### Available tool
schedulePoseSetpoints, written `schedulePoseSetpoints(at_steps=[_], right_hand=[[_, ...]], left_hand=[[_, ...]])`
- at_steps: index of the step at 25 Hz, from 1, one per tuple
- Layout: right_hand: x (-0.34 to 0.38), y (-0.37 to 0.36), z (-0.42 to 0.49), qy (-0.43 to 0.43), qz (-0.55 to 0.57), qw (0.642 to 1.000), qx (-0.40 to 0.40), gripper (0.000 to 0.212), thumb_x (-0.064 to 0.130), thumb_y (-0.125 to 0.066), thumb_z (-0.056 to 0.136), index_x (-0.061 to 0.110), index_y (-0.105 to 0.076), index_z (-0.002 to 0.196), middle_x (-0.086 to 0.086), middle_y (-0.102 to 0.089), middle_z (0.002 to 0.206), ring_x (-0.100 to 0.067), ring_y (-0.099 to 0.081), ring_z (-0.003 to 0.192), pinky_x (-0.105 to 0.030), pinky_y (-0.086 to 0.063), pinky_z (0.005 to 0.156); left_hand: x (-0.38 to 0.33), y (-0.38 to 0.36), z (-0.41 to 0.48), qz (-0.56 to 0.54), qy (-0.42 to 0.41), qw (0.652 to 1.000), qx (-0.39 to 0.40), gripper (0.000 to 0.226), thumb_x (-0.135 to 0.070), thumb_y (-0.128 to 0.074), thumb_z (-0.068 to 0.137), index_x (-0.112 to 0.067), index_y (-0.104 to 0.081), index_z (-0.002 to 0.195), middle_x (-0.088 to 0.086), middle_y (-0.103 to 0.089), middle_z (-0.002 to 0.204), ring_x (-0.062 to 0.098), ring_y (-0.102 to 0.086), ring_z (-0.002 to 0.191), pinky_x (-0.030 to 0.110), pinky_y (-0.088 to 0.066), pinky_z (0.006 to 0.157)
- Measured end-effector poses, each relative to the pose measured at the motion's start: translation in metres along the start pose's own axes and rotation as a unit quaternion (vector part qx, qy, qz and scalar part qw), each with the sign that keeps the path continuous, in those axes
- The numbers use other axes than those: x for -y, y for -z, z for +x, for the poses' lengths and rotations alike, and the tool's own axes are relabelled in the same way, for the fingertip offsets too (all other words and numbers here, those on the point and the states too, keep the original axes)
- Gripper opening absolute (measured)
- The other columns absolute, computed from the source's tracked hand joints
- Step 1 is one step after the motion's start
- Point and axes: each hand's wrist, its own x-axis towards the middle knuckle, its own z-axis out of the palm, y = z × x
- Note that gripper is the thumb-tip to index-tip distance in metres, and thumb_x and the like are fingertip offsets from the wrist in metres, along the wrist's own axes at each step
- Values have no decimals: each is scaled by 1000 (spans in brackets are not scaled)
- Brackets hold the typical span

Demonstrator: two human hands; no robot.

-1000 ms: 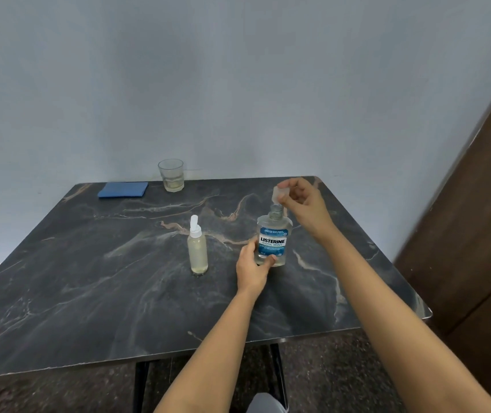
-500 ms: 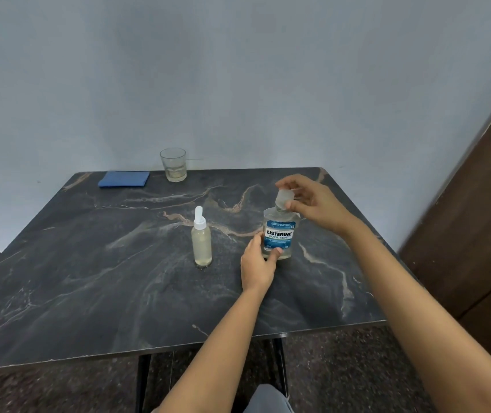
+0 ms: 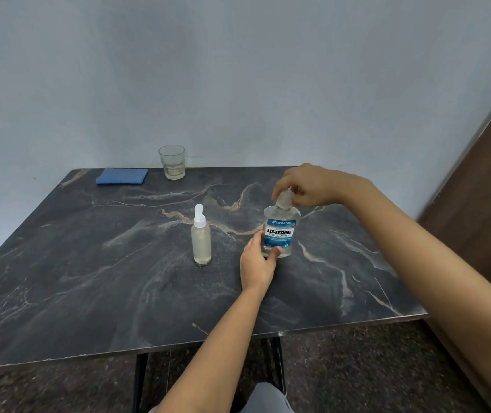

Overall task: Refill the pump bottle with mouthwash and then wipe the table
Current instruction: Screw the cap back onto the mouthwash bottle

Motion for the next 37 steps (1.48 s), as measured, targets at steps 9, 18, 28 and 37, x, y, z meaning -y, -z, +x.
schedulePoseSetpoints(at_steps=[9,18,28,37], right_hand=[[4,-16,17,-43,-157,986,-22,32,41,-40,96,12,-50,87,-1,-53,75,-21,-52,70,-25,-27,50],[12,-46,31,-141,-185,962,-145,52,34,-24,98,15,-38,52,2,-38,51,-13,-36,47,-21,-26,49],[52,-52,37,-384,-100,911,-113,52,36,-26,102,8,-69,97,-6,-62,82,-21,-57,74,-27,-33,63],[87,-50,46,-284,-14,894,-347,38,34,-38,98,3,-51,115,-17,-55,114,-35,-45,107,-42,-34,87]], left_hand=[[0,-1,0,13,-6,1000,-11,44,-25,-68,87,-19,-53,127,0,-58,128,17,-52,120,37,-44,102],[2,-3,6,23,-12,1000,-16,46,-22,-70,85,-17,-53,127,1,-58,126,18,-52,119,36,-43,103],[-1,-1,5,-29,20,999,0,46,-21,-74,80,-18,-58,123,-1,-61,123,13,-56,113,38,-46,101],[-10,97,-29,-34,-104,992,71,48,-42,-74,80,-17,-56,117,-7,-66,111,8,-65,97,29,-54,87]])
